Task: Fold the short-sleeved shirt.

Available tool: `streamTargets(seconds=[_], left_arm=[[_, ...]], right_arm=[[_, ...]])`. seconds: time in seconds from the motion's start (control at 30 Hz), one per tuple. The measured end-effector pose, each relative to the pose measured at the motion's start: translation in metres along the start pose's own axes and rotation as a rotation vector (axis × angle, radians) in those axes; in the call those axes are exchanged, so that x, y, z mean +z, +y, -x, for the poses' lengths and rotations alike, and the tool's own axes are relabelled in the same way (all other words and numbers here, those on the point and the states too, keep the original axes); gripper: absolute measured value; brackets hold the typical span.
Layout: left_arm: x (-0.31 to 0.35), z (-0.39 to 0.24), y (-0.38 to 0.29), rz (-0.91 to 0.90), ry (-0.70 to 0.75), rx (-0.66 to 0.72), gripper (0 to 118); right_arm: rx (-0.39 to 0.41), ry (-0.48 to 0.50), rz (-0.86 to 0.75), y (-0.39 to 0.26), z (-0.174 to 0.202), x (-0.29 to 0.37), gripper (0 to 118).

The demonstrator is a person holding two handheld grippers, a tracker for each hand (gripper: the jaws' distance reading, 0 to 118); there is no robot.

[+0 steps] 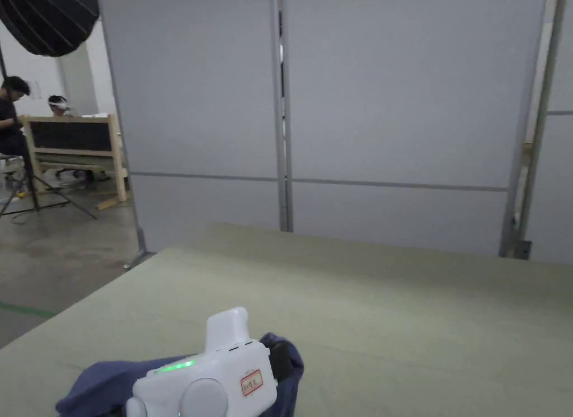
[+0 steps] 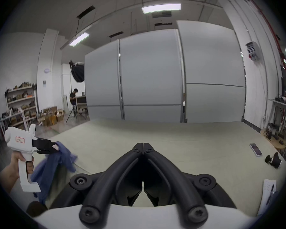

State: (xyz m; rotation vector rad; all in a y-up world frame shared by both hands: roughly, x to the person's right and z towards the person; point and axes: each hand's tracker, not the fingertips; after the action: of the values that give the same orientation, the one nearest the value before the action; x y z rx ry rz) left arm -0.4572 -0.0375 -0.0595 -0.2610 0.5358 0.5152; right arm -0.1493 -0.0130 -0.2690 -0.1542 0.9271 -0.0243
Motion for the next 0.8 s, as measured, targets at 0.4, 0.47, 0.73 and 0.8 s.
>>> streamTargets(seconds=[0.4,0.47,0.73,0.8], left_arm=[[-0.056,-0.306,-0.182,0.364,-0.569,-0.344,9],[-0.082,-0.326,-0.245,0.492,-0.553,-0.378,9],[-0.116,-0.292,-0.274,0.578,-0.435,-0.161,118],[-0.083,-0.27,-0.223,0.381,-0.477,-0.14,118]], right_arm=[[0.022,-0.267,-0.135,0.014,-0.123,0.159,2],[0.019,-0.312,-0.114,0.002,-0.142,0.174,2],[-0.011,-0.364,-0.035,-0.034,-0.179,0.192,2],[-0.013,-0.348,-0.035,-0.032,-0.181,0.187,2]])
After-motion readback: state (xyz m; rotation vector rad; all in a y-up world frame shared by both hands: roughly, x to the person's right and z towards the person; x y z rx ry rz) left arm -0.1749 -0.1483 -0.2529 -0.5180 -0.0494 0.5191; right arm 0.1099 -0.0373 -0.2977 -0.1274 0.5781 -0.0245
